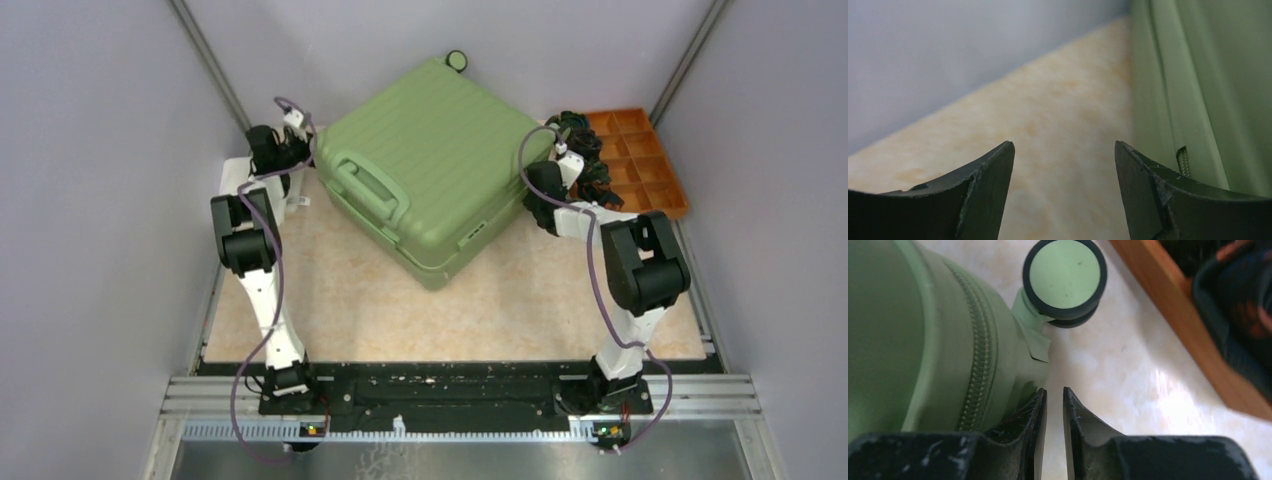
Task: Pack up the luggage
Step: Zip the luggage at the center of the board.
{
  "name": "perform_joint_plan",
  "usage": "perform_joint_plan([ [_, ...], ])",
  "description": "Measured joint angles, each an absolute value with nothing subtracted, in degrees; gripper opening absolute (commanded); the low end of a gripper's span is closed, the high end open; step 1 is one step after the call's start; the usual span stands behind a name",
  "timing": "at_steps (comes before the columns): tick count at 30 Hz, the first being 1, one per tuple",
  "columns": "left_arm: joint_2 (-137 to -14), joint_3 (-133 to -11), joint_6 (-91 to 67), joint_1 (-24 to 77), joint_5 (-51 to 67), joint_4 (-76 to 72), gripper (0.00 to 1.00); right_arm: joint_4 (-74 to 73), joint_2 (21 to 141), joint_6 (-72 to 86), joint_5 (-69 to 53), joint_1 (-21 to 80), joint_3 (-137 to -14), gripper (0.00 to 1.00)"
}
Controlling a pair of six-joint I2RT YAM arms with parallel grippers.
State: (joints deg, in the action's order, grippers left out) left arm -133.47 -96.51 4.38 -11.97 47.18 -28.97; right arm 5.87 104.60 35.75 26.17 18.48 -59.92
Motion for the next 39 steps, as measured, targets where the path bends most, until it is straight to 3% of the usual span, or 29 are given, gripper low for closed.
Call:
perform_joint_plan([
  [8,-117.0,-76.5,28.4,-9.9,56.4,-11.6,0.78,13.4,113.3,27.5,13.9,11.7,-68.8,0.31],
  [14,-107.5,-68.2,36.6,-10.1,55.1,-1.8,0.78,20.3,113.8,20.9,3.4,11.3,-69.0,0.49],
  [22,-102.3,-67.3,35.7,-11.3,50.1,3.7,0.80,25.8,89.7,13.6,-3.4,11.4,-45.0,0.47],
  [28,-96.1,-66.8,34.5,-12.0,48.5,7.5,0.81,26.1,74.0,5.0,-14.8,10.7,-32.8,0.55],
  [39,-94.2,-66.0,33.3,-12.1,46.5,10.0,0.81,19.2,64.9,1.0,-30.2,8.8,-24.7,0.58],
])
